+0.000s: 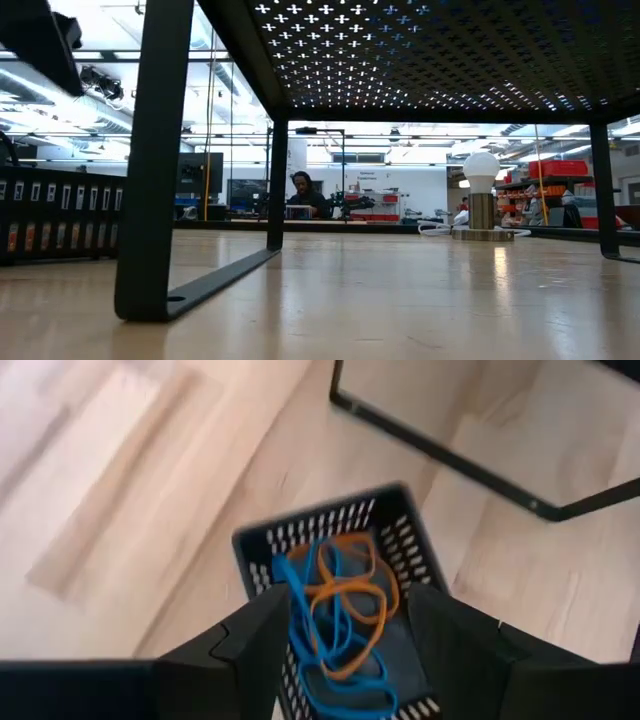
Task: Pick & Place Office Desk Supplies
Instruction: Put the black bin with the rubber bands on the shelf
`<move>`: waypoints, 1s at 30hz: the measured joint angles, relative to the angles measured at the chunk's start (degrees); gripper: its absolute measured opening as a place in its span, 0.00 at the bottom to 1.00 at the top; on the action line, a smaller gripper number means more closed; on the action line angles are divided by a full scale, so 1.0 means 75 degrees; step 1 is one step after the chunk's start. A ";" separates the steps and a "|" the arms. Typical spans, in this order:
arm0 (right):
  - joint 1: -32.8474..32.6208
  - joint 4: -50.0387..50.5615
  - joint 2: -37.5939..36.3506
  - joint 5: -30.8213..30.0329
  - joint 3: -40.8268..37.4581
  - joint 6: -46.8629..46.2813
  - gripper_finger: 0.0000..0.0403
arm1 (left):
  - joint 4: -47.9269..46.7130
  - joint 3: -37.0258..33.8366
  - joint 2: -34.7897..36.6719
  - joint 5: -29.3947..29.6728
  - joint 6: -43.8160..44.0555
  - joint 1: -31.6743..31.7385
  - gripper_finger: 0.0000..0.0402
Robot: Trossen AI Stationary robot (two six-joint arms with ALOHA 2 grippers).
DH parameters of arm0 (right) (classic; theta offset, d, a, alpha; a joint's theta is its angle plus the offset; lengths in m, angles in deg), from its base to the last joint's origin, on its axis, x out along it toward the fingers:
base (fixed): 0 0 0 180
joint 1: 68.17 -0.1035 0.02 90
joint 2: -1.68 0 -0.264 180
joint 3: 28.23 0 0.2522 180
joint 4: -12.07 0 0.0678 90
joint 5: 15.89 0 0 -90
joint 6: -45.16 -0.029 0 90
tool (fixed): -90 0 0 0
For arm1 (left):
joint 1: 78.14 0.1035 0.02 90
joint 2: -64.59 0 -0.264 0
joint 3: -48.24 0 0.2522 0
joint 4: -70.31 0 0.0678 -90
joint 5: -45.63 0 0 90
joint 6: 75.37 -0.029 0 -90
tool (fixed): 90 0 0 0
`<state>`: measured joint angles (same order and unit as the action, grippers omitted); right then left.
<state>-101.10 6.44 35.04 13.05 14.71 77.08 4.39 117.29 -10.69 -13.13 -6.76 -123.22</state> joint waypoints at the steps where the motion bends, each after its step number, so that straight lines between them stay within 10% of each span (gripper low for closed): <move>1: 0.0000 0.0001 0.0000 0.0000 -0.0001 0.0002 0.03 | -0.0031 -0.0003 -0.0034 -0.0144 0.0149 0.0020 0.53; 10: -0.0002 0.0253 0.0000 0.0316 0.0001 -0.0114 0.03 | -0.1233 -0.0015 -0.0683 -0.1562 0.1107 0.0755 0.53; 30: -0.0001 0.0490 0.0001 0.0757 0.0001 -0.0219 0.03 | 0.0640 -0.1161 -0.0816 -0.3199 0.0385 0.1793 0.53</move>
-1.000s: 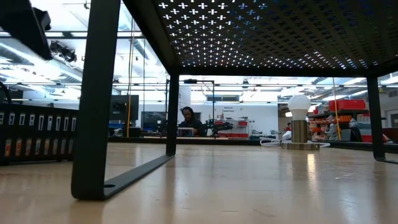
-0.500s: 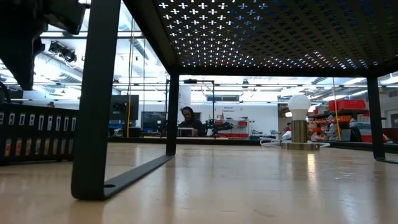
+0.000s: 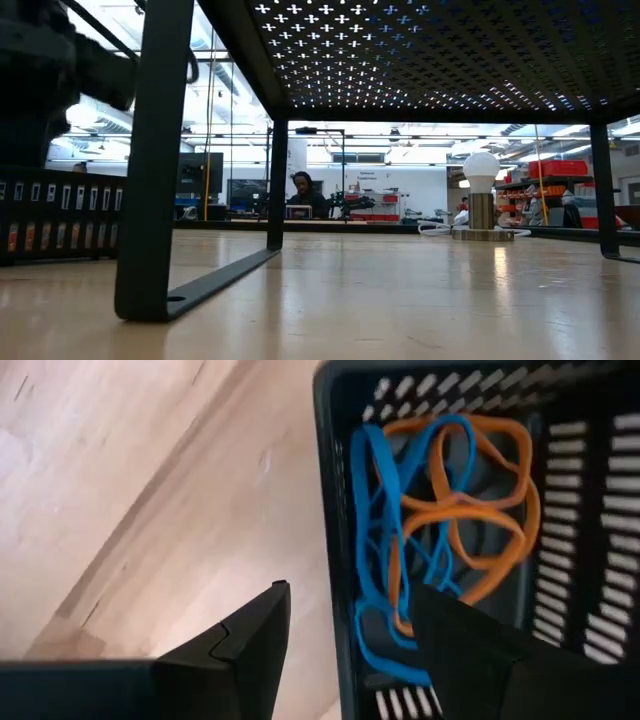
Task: Pick & Place Office Desk Supplies
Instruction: Put the black bin with the rubber bands on the shelf
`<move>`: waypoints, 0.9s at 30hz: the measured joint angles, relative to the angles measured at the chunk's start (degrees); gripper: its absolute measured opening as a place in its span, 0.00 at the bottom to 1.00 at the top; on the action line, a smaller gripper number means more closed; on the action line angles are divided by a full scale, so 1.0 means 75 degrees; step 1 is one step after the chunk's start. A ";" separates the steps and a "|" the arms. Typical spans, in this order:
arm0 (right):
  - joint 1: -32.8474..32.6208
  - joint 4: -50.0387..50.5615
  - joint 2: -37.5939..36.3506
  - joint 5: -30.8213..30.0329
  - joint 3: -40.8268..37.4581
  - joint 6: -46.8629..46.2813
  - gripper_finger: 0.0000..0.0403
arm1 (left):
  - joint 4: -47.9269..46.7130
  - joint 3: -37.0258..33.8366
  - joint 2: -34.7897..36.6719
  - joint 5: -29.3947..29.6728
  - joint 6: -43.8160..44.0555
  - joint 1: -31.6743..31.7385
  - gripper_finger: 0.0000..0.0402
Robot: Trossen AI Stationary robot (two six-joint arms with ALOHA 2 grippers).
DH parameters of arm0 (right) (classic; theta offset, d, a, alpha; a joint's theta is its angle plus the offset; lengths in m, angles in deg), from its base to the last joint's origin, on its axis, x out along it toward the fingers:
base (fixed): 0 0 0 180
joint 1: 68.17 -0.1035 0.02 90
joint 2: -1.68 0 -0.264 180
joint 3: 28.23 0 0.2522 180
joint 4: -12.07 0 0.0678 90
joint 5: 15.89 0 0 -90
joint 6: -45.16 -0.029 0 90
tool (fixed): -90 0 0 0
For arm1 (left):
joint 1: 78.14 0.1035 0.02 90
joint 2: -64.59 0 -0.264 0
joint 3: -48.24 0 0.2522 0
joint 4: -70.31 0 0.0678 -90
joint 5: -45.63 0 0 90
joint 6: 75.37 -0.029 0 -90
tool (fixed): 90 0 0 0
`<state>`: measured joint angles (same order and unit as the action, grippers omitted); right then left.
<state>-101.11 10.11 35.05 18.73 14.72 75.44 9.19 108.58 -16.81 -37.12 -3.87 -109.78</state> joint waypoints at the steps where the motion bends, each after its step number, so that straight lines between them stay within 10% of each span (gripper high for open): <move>1: -0.0001 0.0000 0.0001 0.0021 -0.0001 0.0000 0.03 | 0.0121 -0.0077 0.0000 0.0017 -0.0027 0.0042 0.53; 9: 0.0002 0.0000 0.0001 0.0027 0.0000 0.0000 0.03 | 0.0739 -0.0529 0.0005 -0.0222 -0.0317 0.0233 0.50; 20: 0.0000 -0.0001 0.0000 0.0044 -0.0001 0.0000 0.03 | 0.1713 -0.0761 0.0003 -0.0749 -0.0564 0.0233 0.04; 27: 0.0000 0.0045 -0.0001 0.0041 0.0000 0.0000 0.03 | 0.2021 -0.0760 0.0003 -0.1205 -0.0650 0.0225 0.02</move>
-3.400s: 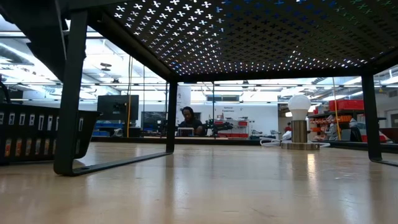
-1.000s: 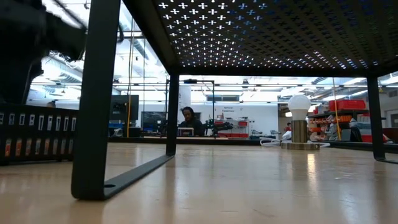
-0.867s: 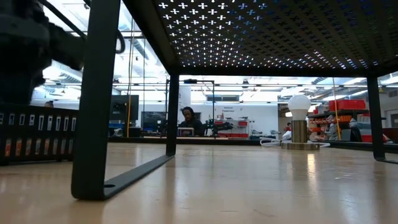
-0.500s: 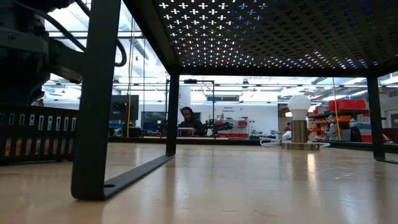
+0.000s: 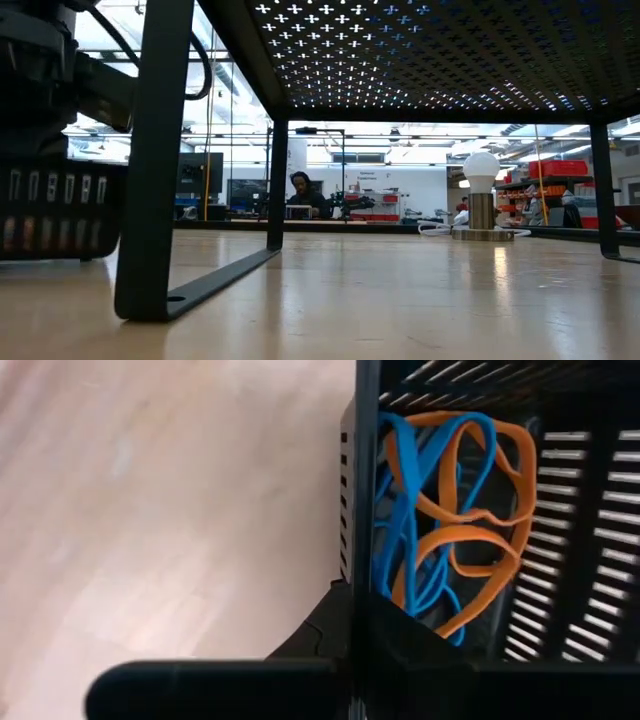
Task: Pick & Place Office Desk Supplies
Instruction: Put the black bin with the rubber bands on the shelf
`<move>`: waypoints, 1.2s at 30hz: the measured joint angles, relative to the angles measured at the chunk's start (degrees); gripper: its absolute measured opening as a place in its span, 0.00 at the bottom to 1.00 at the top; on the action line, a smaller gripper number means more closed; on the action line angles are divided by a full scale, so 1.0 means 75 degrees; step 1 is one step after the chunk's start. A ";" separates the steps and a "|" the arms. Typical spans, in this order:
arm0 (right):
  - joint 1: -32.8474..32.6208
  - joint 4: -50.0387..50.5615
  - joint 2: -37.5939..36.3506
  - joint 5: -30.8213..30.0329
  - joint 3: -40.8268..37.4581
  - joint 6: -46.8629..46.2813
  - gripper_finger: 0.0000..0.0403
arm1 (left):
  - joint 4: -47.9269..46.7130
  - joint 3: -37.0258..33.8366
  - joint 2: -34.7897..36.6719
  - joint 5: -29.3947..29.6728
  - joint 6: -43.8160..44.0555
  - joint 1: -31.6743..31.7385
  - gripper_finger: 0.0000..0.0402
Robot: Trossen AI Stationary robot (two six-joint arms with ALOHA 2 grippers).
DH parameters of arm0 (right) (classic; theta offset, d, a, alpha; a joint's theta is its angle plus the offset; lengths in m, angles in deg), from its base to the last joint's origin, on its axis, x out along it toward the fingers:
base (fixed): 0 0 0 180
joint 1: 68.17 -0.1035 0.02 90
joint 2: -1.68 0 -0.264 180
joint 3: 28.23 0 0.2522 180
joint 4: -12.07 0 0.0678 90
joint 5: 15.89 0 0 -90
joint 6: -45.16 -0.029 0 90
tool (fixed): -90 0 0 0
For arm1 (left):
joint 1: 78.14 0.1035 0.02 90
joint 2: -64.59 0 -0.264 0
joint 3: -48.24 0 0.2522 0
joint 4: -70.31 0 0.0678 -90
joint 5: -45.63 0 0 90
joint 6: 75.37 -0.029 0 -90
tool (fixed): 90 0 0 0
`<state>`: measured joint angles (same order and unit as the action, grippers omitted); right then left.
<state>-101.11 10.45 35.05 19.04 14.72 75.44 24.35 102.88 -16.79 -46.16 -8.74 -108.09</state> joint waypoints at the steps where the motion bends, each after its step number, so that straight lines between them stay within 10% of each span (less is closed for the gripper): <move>1: 0.0001 0.0024 0.0000 0.0000 0.0000 0.0000 0.03 | 0.0093 0.0000 0.0000 -0.0077 -0.0008 0.0000 0.02; 36: 0.0000 0.0441 0.0002 0.0174 0.0000 -0.0533 0.03 | -0.4186 0.3941 0.0635 0.0510 -0.0352 0.1359 0.02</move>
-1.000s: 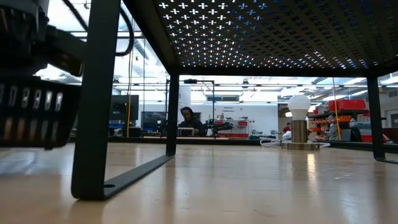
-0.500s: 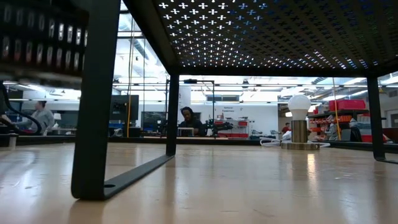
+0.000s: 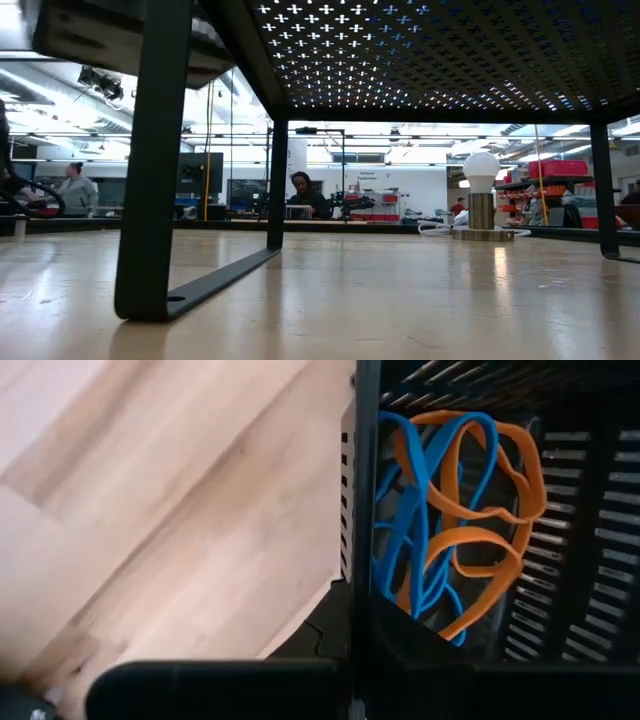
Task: Pick & Place Office Desk Supplies
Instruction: Put the black bin with the rubber bands on the shelf
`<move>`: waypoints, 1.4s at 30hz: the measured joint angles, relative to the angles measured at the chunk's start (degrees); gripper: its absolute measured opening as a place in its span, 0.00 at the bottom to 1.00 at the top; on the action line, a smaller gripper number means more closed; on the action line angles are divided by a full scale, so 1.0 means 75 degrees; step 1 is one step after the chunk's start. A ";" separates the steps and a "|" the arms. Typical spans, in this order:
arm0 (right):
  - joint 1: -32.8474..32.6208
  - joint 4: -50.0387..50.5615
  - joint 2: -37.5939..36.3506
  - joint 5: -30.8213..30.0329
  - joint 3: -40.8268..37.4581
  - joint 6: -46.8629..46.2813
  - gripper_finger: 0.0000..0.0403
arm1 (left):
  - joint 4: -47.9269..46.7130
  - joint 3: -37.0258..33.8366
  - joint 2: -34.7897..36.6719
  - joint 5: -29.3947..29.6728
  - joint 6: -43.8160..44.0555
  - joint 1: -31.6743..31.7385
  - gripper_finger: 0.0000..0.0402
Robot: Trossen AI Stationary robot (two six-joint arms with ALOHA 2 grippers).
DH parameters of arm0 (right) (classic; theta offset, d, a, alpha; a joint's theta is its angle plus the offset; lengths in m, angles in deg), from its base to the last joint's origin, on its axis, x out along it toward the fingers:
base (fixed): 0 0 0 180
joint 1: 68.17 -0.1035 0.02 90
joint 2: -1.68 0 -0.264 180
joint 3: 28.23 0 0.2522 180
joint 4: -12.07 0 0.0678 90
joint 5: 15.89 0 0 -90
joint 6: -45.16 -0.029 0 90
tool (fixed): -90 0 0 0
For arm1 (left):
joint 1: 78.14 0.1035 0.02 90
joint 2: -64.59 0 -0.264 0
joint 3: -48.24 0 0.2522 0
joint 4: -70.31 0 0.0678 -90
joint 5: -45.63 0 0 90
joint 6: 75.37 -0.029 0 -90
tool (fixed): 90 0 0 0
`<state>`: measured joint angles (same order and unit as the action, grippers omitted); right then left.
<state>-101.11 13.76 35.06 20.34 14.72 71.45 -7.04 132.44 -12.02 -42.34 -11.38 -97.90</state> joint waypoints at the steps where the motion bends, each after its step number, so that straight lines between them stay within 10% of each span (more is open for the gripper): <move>1: 0.0002 0.0005 0.0000 0.0004 0.0000 -0.0023 0.03 | 0.0006 0.0083 -0.0054 -0.0018 -0.0078 0.0114 0.02; 22: 0.0000 0.0044 -0.0006 0.0030 0.0000 -0.0219 0.03 | -0.0057 0.2979 -0.2734 -0.0967 -0.0939 0.0996 0.02; 42: 0.0002 0.0044 -0.0006 0.0107 0.0000 -0.0210 0.03 | 0.0260 0.3050 -0.3328 -0.1220 -0.0405 0.1078 0.02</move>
<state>-101.10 14.09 35.02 21.15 14.72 69.87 -5.10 155.32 -36.98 -51.49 -14.42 -89.81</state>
